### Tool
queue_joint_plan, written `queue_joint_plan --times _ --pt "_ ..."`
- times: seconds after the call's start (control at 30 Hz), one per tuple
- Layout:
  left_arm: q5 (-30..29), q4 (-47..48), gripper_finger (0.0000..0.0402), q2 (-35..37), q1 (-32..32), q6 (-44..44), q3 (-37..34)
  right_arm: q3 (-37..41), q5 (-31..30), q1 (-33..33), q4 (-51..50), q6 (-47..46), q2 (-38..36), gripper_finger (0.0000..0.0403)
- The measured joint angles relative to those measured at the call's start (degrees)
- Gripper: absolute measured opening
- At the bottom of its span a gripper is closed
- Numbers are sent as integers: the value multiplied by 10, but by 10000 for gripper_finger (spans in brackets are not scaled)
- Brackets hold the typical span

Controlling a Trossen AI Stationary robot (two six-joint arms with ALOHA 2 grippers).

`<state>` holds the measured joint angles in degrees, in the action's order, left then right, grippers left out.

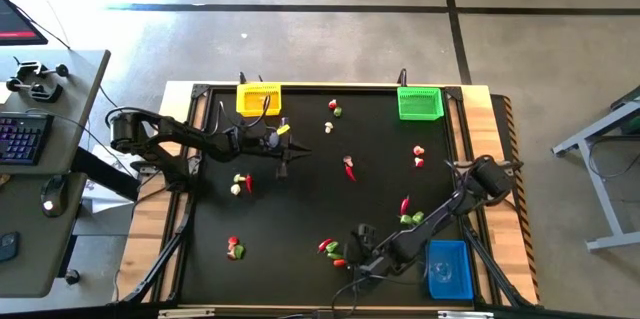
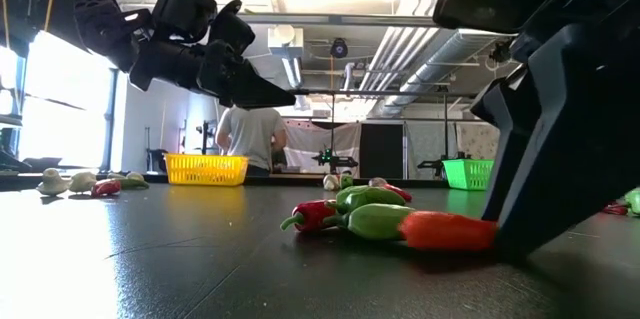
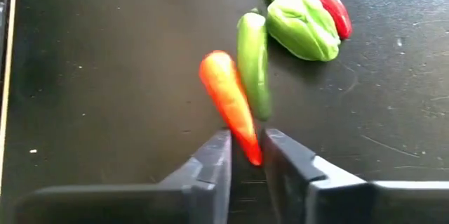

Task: Sort produce into baskets
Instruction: Put the orange chili pepper into the green bin

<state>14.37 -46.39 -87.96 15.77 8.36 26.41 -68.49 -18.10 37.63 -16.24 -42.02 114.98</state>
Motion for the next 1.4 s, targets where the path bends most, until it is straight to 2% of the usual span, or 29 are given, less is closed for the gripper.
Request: queue_joint_plan --times 0.17,0.33,0.47,0.63,0.77,0.87,1.03,1.23,1.4 --pt "0 2 35 0 -5 -2 0 0 23 -1 -6 9 -1 8" --pt "0 1 35 0 -5 -2 0 2 46 -1 -23 5 -21 18" --pt "0 1 35 0 -5 -7 0 4 56 2 -57 -1 -64 14" --pt "0 -2 35 0 -5 -7 0 3 27 4 -177 -17 -130 3" --pt "0 -2 35 0 -5 -7 0 3 -5 -23 -304 -44 -188 3" --pt "0 -2 35 0 -5 -8 0 24 -25 -63 -357 -41 -230 3" --pt "0 -2 35 0 -6 -8 0 108 -5 -161 -344 11 -326 3" --pt "0 -2 35 0 -6 -8 0 214 24 -311 -300 62 -481 2" --pt "0 -2 35 0 -6 -8 0 261 30 -455 -318 81 -605 2"
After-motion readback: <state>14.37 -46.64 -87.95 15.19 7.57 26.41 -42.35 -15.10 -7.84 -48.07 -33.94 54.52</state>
